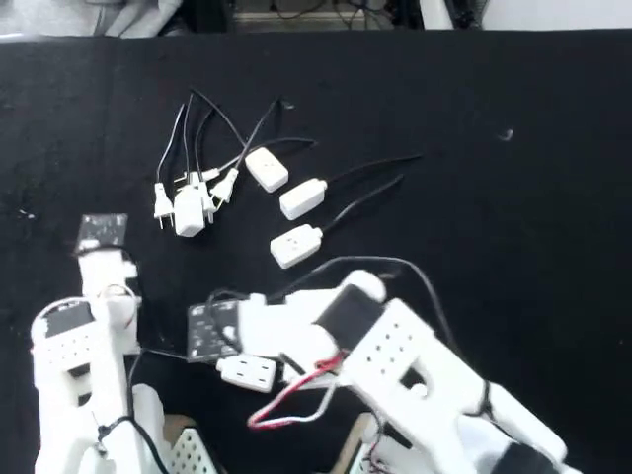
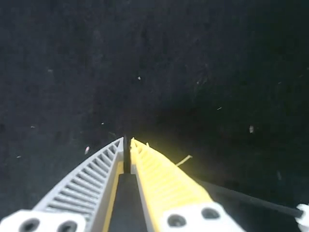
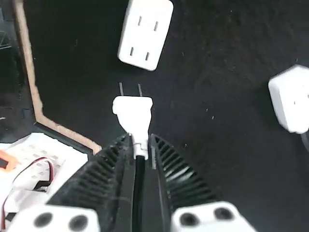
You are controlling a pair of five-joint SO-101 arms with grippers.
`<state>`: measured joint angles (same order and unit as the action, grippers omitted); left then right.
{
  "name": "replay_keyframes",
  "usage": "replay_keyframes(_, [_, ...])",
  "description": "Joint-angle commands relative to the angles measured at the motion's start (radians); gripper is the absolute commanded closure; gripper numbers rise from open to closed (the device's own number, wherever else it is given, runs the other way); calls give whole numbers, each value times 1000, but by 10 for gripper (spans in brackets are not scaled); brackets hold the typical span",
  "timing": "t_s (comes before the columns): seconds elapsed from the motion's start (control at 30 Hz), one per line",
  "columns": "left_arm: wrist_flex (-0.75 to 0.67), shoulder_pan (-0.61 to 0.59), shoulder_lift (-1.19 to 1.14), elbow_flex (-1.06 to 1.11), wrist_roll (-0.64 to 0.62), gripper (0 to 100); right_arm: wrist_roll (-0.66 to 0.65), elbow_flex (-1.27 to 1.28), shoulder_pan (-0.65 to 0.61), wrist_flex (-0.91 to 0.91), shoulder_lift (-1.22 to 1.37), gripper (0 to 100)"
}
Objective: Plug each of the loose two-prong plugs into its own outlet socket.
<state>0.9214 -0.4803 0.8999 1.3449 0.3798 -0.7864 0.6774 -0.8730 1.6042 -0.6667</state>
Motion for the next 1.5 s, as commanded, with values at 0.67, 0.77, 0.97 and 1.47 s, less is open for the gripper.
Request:
replay_keyframes(0.67, [-152, -87, 9, 65, -120, 970, 120, -262, -78, -29, 415, 988])
replay_keyframes(0.77, [-150, -90, 9, 65, -120, 970, 120, -266, -78, -34, 438, 988])
replay_keyframes(0.97, [-150, -90, 9, 67, -120, 970, 97, -266, -75, -43, 441, 988])
replay_keyframes(1.47, [-149, -91, 9, 68, -120, 970, 38, -266, -60, -64, 447, 988])
